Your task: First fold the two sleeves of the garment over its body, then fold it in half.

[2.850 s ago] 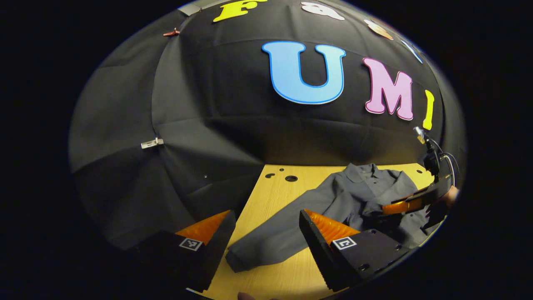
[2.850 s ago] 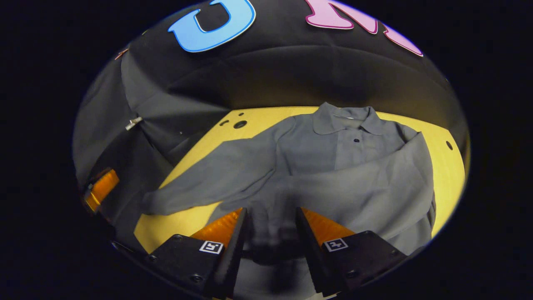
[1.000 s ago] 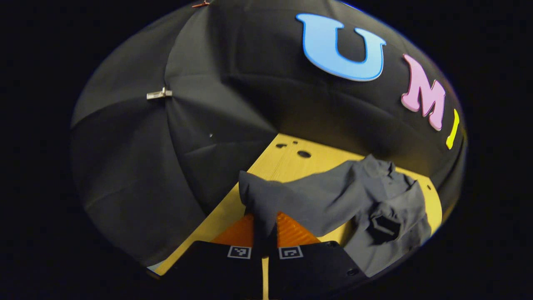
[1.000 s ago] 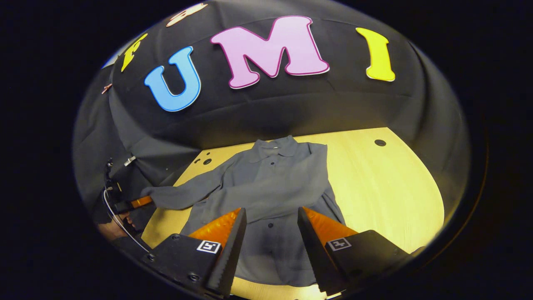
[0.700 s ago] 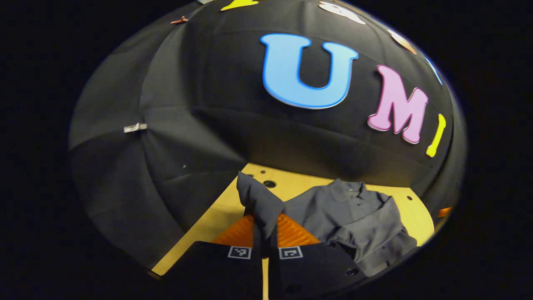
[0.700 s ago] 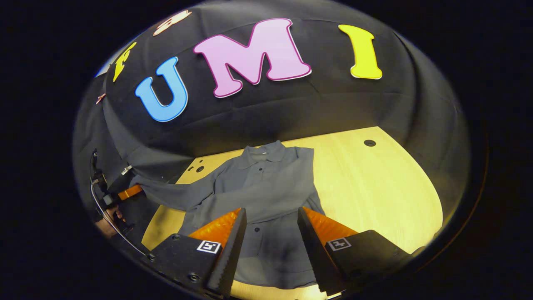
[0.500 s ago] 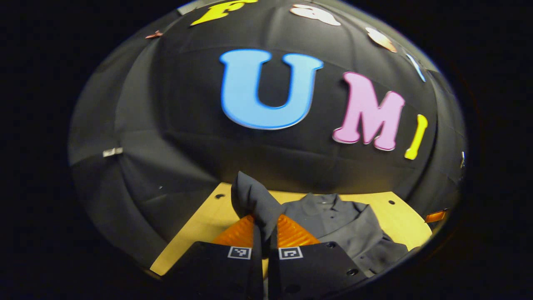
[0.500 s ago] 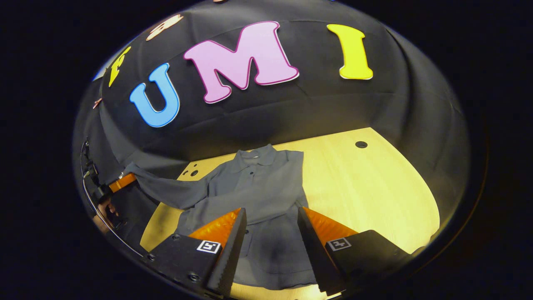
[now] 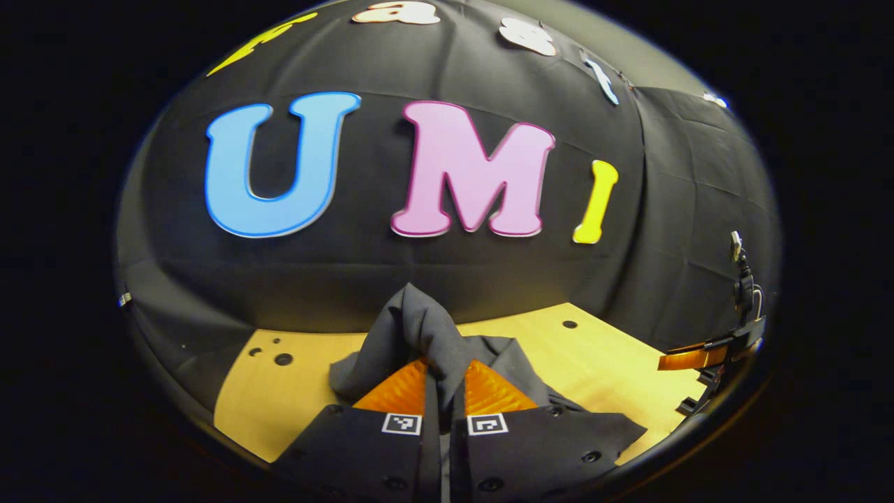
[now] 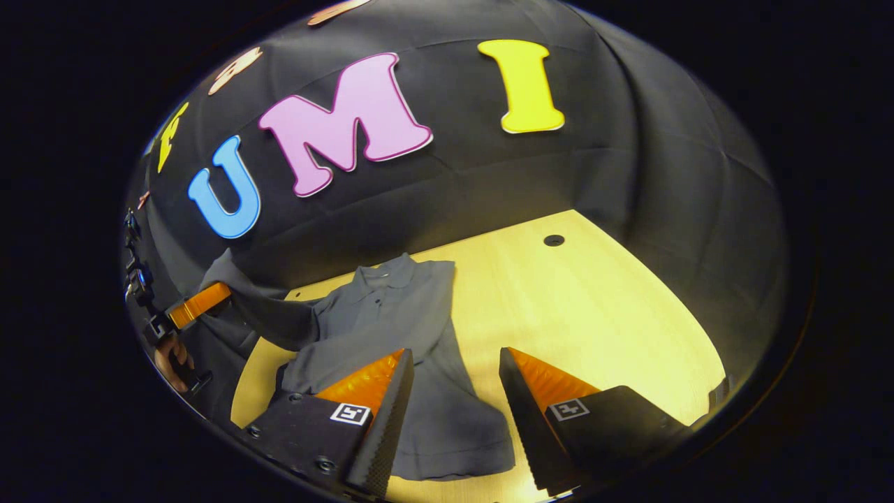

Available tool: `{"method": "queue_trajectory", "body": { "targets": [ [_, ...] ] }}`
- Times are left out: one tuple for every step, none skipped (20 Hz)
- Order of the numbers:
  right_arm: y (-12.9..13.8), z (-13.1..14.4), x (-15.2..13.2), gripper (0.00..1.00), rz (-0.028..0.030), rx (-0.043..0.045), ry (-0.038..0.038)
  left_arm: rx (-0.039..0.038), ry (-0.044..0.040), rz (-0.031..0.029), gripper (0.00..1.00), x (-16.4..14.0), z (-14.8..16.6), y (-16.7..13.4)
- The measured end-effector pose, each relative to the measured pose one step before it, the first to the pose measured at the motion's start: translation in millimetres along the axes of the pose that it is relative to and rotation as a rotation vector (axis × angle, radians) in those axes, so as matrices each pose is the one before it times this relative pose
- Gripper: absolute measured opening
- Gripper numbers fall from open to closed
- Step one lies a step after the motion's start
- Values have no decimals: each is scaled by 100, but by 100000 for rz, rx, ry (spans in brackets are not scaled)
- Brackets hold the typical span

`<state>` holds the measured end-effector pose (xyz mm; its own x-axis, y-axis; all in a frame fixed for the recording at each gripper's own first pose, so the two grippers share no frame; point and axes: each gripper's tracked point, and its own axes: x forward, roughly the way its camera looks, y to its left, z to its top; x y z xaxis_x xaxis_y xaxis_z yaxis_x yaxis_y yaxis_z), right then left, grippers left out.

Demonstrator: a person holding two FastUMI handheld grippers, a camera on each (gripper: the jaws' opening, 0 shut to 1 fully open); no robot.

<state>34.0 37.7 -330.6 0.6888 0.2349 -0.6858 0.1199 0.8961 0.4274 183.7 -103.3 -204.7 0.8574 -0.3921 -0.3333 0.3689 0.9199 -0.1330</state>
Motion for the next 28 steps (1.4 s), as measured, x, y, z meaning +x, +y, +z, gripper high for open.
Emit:
{"method": "queue_trajectory", "body": {
  "targets": [
    [-585, -230, -202, 77, -733, 545, 449, 458, 1146, -1861, 10, 747, -505, -1292],
    [-656, -275, -330, 77, -858, 34, 485, 328, 1595, -1678, 10, 762, -540, -1263],
    [-676, -187, -206, 77, -925, -240, 526, -270, 1697, -1598, 10, 609, -647, -1074],
    [-607, -146, -173, 77, -846, -195, 395, -699, 1682, -1514, 10, 679, -607, -965],
    [-521, -135, -192, 77, -487, 163, 513, -676, 1781, -1340, 10, 660, -795, -841],
    [-405, -296, -99, 77, -372, 245, 551, -160, 1726, -1130, 10, 750, -792, -782],
    [-461, -191, -32, 77, -345, 179, 525, 394, 1783, -780, 10, 797, -1057, -645],
    [-520, -163, -80, 77, -373, 142, 674, 645, 1593, -444, 10, 840, -795, -553],
    [-159, -79, 11, 77, -184, 204, 648, 717, 1561, -328, 10, 1000, -972, -505],
    [-403, -252, 159, 77, -173, 216, 773, 565, 1658, -442, 10, 864, -899, -591],
    [-501, -16, 245, 77, -157, 131, 637, 327, 1693, -315, 10, 699, -1083, -657],
    [-932, -64, -116, 77, -213, 59, 640, 123, 1522, -297, 10, 728, -875, -610],
    [-492, -38, 120, 77, -78, 60, 677, 147, 1806, -180, 10, 571, -929, -348],
    [-355, -49, 232, 77, -39, 47, 676, 112, 2086, -78, 10, 633, -908, -418],
    [-360, 103, 323, 77, 115, -152, 668, 62, 1997, -82, 10, 907, -1309, -553],
    [-299, -48, 264, 77, 12, -308, 636, 50, 1902, -63, 11, 792, -1034, -496],
    [-330, 49, 380, 77, 119, -476, 697, -101, 1979, 87, 12, 812, -1009, -389],
    [-395, 8, 207, 77, 91, -309, 566, -153, 1894, 176, 13, 658, -845, -225],
    [-251, 127, 287, 77, 189, -78, 638, -407, 1946, 12, 14, 489, -890, -201],
    [-283, -98, 275, 77, 190, -37, 688, -890, 1673, -360, 16, 291, -787, -425],
    [-211, 93, 274, 77, 224, -376, 430, -1262, 1074, -610, 16, 268, -738, -439],
    [-256, -40, 144, 77, 204, -542, 485, -1208, 543, -491, 18, 72, -492, -328],
    [-130, 44, 342, 77, 439, -652, 469, -1103, 529, -166, 19, 225, -641, -216],
    [-79, 8, 122, 77, 395, -442, 319, -1581, 370, -591, 23, 142, -387, -233],
    [-64, 37, 306, 77, 387, -356, 576, -1508, 593, -347, 26, -165, -285, -194],
    [-44, 69, 242, 77, 475, -168, 269, -1278, 383, -563, 31, 3, -218, -132],
    [149, 14, 226, 77, 586, -32, 280, -301, 15, -572, 34, -66, -111, -2],
    [260, -57, 133, 77, 695, -278, 255, 75, -152, -760, 36, -104, 62, -19]
  ]
}}
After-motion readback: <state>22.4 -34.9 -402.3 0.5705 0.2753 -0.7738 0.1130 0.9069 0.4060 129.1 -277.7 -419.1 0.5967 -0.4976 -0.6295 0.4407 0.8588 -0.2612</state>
